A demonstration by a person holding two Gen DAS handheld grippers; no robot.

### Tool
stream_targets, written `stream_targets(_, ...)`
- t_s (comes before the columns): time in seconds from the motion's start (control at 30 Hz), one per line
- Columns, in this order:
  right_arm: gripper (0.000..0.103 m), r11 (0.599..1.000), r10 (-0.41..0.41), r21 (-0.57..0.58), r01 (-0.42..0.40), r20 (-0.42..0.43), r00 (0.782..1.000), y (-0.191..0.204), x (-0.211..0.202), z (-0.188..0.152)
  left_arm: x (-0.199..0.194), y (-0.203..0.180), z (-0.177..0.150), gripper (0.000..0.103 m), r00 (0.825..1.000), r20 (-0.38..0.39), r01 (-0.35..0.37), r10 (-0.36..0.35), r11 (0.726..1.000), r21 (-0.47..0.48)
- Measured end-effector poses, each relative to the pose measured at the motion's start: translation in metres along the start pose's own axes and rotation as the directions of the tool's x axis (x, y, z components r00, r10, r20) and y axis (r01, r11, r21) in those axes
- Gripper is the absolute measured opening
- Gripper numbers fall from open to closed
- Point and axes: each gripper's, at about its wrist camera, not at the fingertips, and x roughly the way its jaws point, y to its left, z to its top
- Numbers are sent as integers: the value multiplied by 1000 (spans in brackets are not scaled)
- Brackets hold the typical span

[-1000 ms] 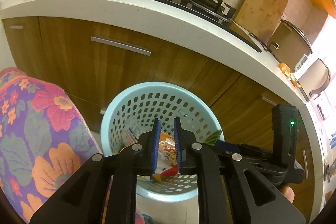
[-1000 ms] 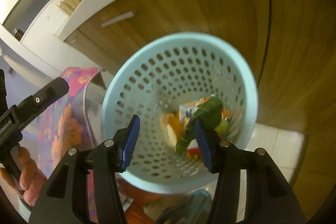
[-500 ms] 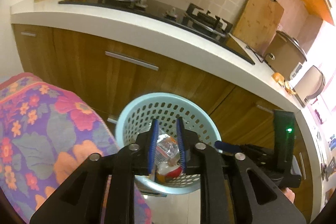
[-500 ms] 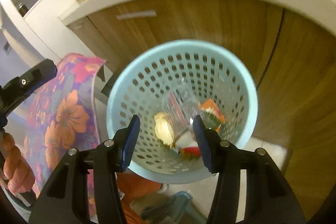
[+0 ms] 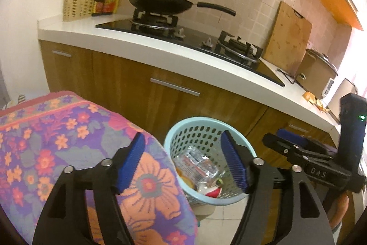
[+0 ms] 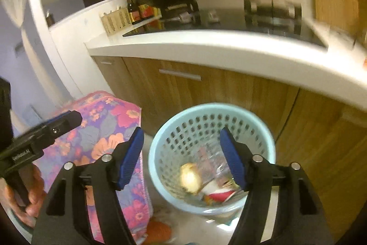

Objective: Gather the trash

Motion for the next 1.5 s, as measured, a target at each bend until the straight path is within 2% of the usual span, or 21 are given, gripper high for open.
stream_targets(0.1, 67, 995, -78, -66, 81, 56, 995, 25, -10, 0, 0, 11, -8, 74, 1000, -5, 13, -13, 1000, -6)
stream_targets(0.23, 71, 984, -142, -93, 152, 105, 984, 40, -11, -2, -4, 27, -15, 74, 1000, -3, 7, -7, 1000, 22)
stream_targets(0.33, 73, 987, -147, -51, 153, 111, 983, 43, -7, -4, -6, 37, -19, 75, 1000, 13, -28, 27, 998, 63)
stream_targets(0.37, 78, 988, -149, -32, 153, 111, 983, 43, -5, -5, -5, 38, -21, 77, 999, 22, -49, 48, 996, 76)
stream_targets(0.43, 85, 992, -128, 4, 128, 92, 987, 45, 3, -10, -2, 41, -26, 78, 997, 35, -71, 68, 993, 95)
stream_targets(0.47, 85, 994, -108, 18, 107, 69, 992, 46, 10, -14, 1, 41, -29, 78, 997, 36, -76, 72, 992, 105)
stream_targets(0.5, 85, 992, -124, 22, 123, 60, 990, 48, 14, -16, 3, 42, -33, 78, 996, 37, -83, 79, 990, 117)
stream_targets(0.6, 85, 978, -208, 15, 208, 64, 976, 51, 25, -22, 7, 46, -40, 78, 993, 45, -110, 105, 986, 128)
stream_targets(0.77, 85, 959, -284, 34, 282, 101, 953, 48, 32, -25, 3, 54, -39, 78, 993, 57, -104, 99, 991, 85)
stream_targets(0.87, 85, 944, -329, 37, 327, 142, 934, 50, 32, -25, 4, 49, -43, 78, 987, 68, -150, 144, 985, 84)
stream_targets(0.93, 85, 941, -338, 47, 334, 153, 929, 47, 33, -25, 5, 44, -45, 78, 986, 62, -157, 152, 983, 99)
stream_targets(1.03, 85, 937, -350, 67, 344, 155, 924, 44, 34, -25, -2, 39, -45, 78, 978, 105, -191, 179, 975, 116)
stream_targets(1.2, 85, 933, -359, 89, 349, 166, 918, 39, 28, -25, -7, 40, -43, 78, 969, 124, -225, 212, 968, 108)
stream_targets(1.3, 85, 935, -353, 82, 344, 184, 917, 42, 23, -25, -9, 37, -43, 78, 961, 140, -258, 239, 957, 137)
stream_targets(1.4, 85, 939, -343, 66, 337, 209, 916, 48, 15, -25, -14, 36, -44, 78, 945, 174, -304, 278, 942, 144)
stream_targets(1.5, 85, 940, -339, 52, 336, 230, 912, 52, 7, -23, -16, 37, -43, 78, 943, 179, -307, 282, 942, 135)
